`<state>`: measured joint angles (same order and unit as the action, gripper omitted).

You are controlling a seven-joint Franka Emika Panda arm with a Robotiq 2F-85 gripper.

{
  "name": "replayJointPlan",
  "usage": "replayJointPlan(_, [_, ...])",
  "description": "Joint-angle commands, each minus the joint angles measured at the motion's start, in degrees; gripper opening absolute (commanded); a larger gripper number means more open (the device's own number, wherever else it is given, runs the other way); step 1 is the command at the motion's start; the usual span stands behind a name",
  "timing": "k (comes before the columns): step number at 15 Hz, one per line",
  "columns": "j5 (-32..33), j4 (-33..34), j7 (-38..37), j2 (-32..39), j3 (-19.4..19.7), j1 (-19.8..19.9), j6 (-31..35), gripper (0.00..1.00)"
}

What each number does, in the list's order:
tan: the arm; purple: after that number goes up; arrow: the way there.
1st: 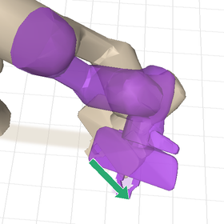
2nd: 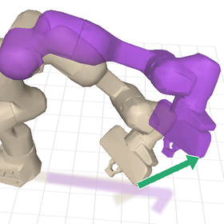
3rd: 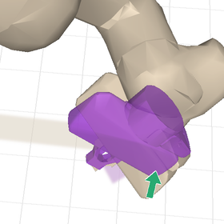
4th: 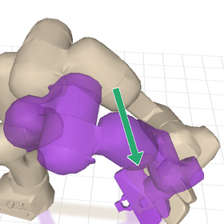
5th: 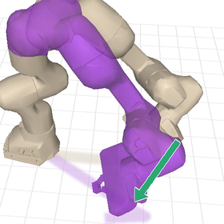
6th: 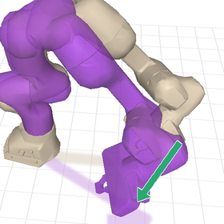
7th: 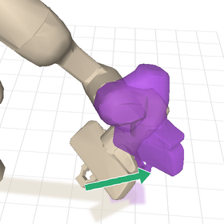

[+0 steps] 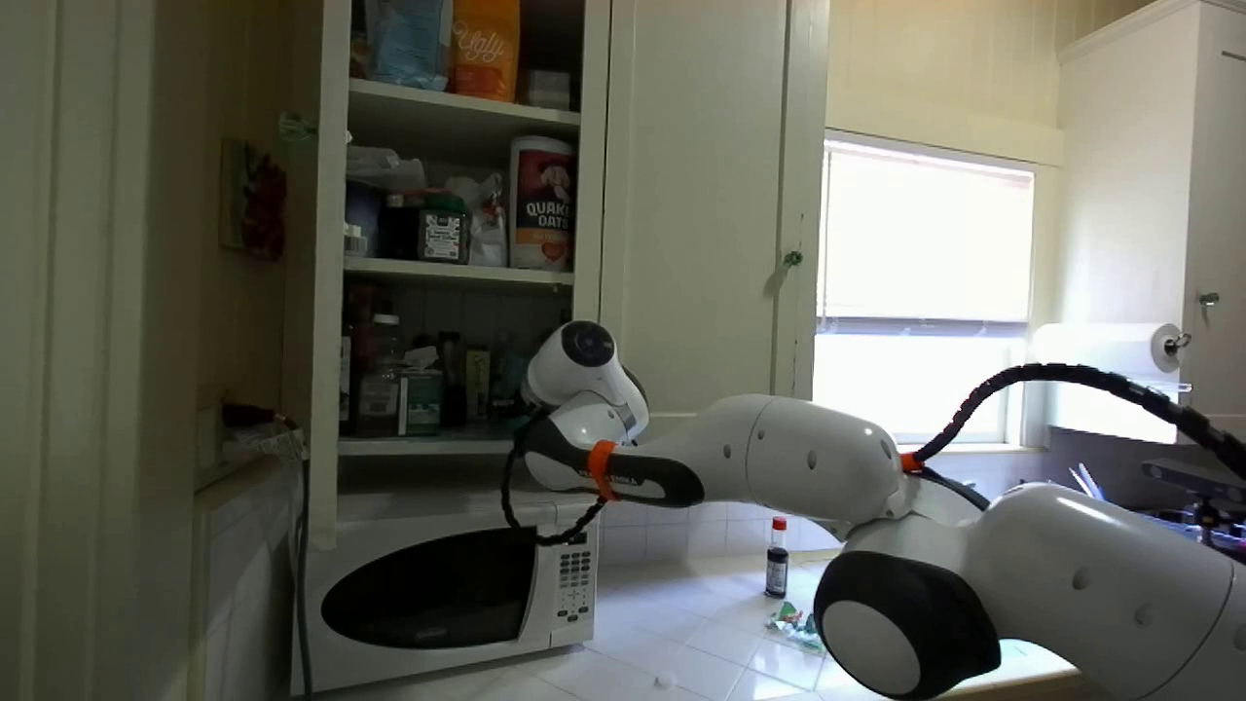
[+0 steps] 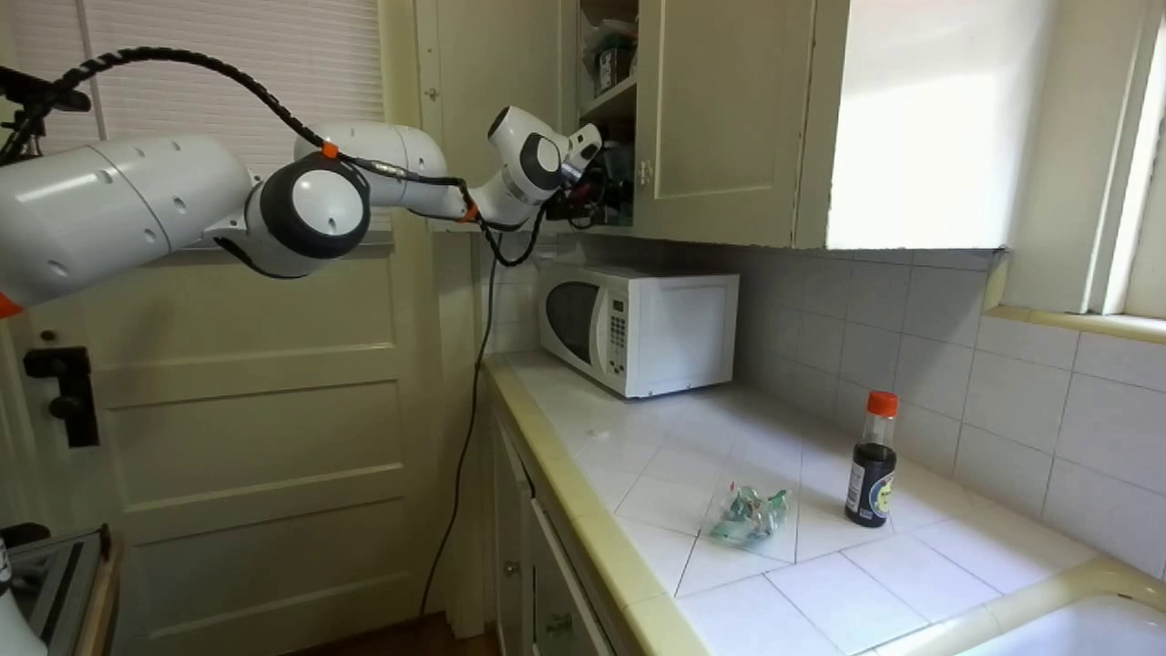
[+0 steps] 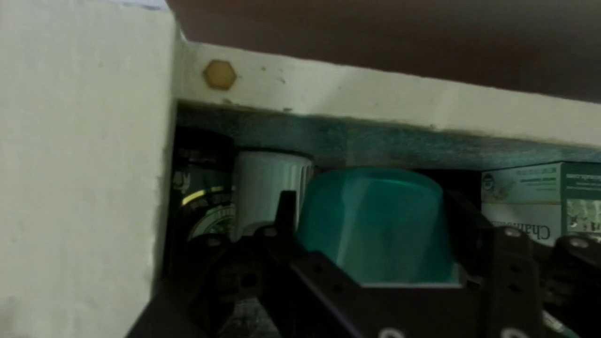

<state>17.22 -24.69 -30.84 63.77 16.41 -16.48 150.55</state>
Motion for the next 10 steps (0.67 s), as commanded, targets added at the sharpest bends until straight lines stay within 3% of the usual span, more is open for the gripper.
replayJointPlan(1, [-3.6,0.0,5.7,-0.5,-3.6,1.2,-0.7,0.52])
replayJointPlan(5, [-5.2,0.0,10.3,-0.7,-5.9,1.8,-1.6,0.52])
replayJointPlan(10, [-4.9,0.0,12.1,-0.8,-6.0,1.3,-3.0,0.52])
